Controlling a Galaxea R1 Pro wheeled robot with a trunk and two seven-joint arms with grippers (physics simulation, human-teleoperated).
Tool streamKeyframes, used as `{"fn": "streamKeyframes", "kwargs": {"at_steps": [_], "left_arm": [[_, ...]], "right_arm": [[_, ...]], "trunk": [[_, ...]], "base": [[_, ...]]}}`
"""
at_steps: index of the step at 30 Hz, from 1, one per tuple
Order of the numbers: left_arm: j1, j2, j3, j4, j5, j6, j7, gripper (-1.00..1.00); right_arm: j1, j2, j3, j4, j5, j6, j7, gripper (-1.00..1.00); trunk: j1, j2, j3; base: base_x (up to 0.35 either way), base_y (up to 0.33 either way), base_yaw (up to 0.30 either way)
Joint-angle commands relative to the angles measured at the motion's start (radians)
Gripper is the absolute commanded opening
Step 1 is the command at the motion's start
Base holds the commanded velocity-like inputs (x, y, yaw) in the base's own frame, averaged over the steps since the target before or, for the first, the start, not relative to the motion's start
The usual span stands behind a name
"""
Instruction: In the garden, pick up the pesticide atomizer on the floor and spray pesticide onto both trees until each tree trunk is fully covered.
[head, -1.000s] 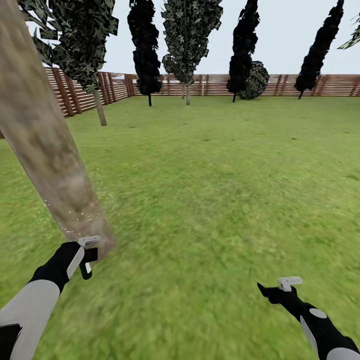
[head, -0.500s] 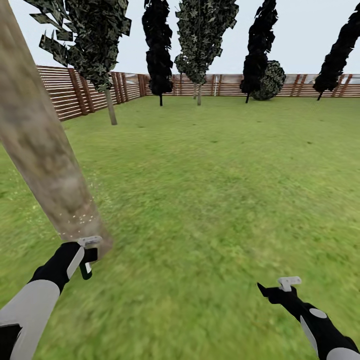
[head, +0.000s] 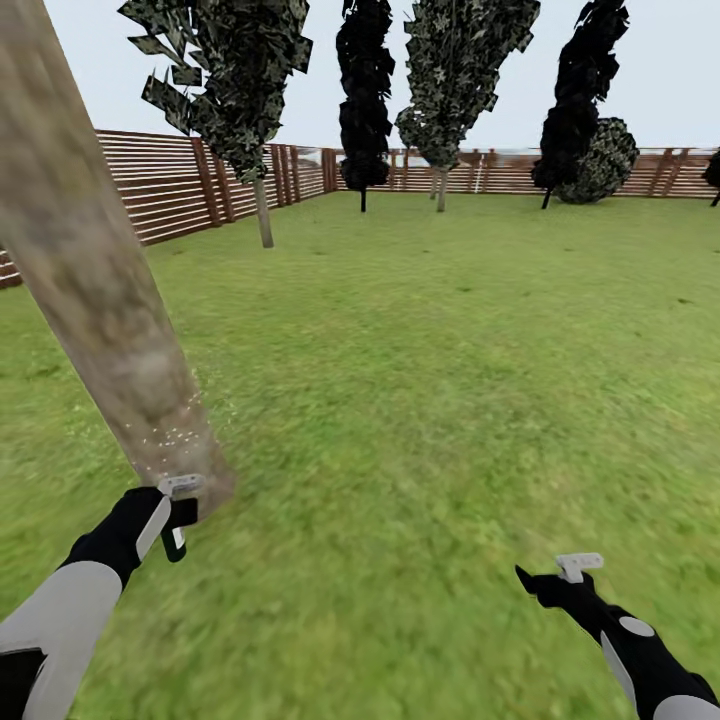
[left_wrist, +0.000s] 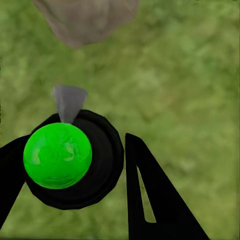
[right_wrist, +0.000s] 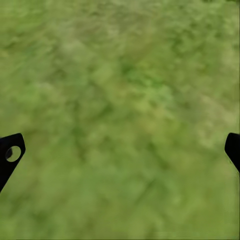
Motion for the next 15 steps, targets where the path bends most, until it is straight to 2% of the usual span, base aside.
{"fn": "streamKeyframes", "kwargs": {"at_steps": [1,9,12,15], "left_arm": [[0.001,0.003,0.001,0.0,0.0,0.0,-0.001,-1.0],[-0.004,-0.007,-0.001,-0.02,0.005,0.007,0.005,-1.0],[-0.017,-0.029,-0.003,-0.022,0.004,0.019,0.003,-1.0],[-0.081,-0.061,-0.003,-0.022,0.003,0.096,0.004,-1.0]], "right_arm": [[0.0,-0.001,0.0,0.0,0.0,0.0,0.0,1.0],[0.0,-0.003,0.0,-0.001,0.0,0.0,0.0,1.0],[0.0,-0.003,-0.001,-0.001,0.0,0.0,0.0,1.0],[0.0,-0.004,-0.002,-0.001,0.0,0.0,0.0,1.0]], "trunk": [[0.0,0.0,0.0],[0.0,0.0,0.0],[0.0,0.0,0.0],[0.0,0.0,0.0]], "base": [[0.23,-0.269,0.277],[0.213,-0.217,0.25],[0.008,-0.007,0.014],[0.001,-0.001,0.001]]}}
